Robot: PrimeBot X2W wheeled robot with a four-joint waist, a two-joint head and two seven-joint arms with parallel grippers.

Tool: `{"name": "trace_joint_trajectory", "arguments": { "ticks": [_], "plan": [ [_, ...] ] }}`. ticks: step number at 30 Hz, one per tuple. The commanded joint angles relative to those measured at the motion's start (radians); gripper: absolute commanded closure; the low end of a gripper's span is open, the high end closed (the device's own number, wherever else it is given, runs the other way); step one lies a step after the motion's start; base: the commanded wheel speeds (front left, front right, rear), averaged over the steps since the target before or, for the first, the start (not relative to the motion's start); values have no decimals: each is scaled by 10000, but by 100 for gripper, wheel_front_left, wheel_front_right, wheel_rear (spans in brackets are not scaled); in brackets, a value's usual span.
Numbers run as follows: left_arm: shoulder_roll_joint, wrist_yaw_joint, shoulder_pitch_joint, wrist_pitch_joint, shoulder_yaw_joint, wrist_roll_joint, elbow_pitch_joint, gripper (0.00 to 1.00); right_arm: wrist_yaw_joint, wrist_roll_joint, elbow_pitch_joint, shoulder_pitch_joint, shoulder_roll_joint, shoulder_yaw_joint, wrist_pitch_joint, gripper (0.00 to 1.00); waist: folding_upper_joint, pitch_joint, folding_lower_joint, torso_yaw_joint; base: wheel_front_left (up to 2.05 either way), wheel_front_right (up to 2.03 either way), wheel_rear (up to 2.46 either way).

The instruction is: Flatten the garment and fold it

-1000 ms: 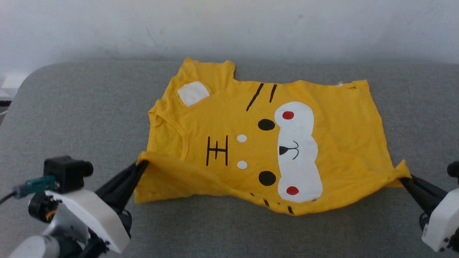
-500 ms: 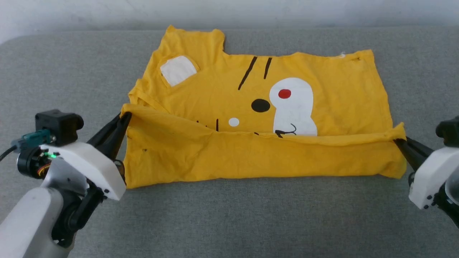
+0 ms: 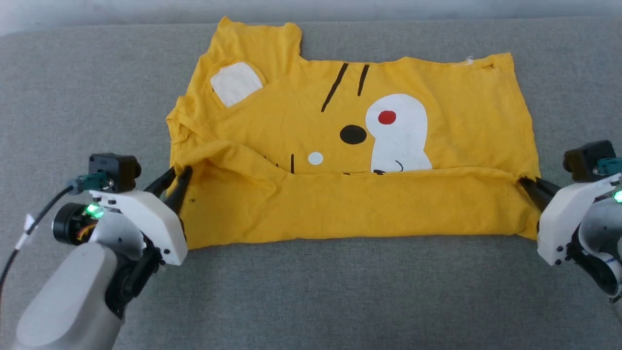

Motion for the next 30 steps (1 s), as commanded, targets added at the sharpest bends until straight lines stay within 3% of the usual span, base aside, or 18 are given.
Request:
{"name": "trace_joint_trajectory", "arguments": {
  "ticks": [1, 6, 12, 17, 25, 30],
  "plan": [
    [-72, -46, -131, -92, -47, 21, 283, 0, -19, 5, 170, -148, 81, 51, -177, 0, 0, -154, -1, 49, 0, 0, 0],
    [-538, 229, 2, -427, 66, -184, 868, 0, -19, -58, 629, 48, 195, -50, -424, 0, 0, -621, -1, 144, 0, 0, 0],
    [-1065, 777, 651, -1127, 482, -565, 578, 0, -19, -522, 555, 566, 634, -602, -315, 0, 0, -1160, -1, 168, 0, 0, 0],
    [-1211, 1754, 1740, -1447, 855, -688, -519, 0, -19, -1413, -68, 1323, 1555, -1767, 259, 0, 0, -1459, -1, 116, 0, 0, 0],
    [-640, 2968, 3064, -380, 432, -248, -2306, 0, -19, -3171, -1769, 2494, 3415, -3761, 1369, 0, 0, -1430, -1, 100, 0, 0, 0],
    [-281, 3690, 3242, 413, 169, 153, -2721, 0, -19, -3400, -2572, 2976, 4323, -4445, 1971, 0, 0, -1248, -1, 80, 0, 0, 0]
  ]
}}
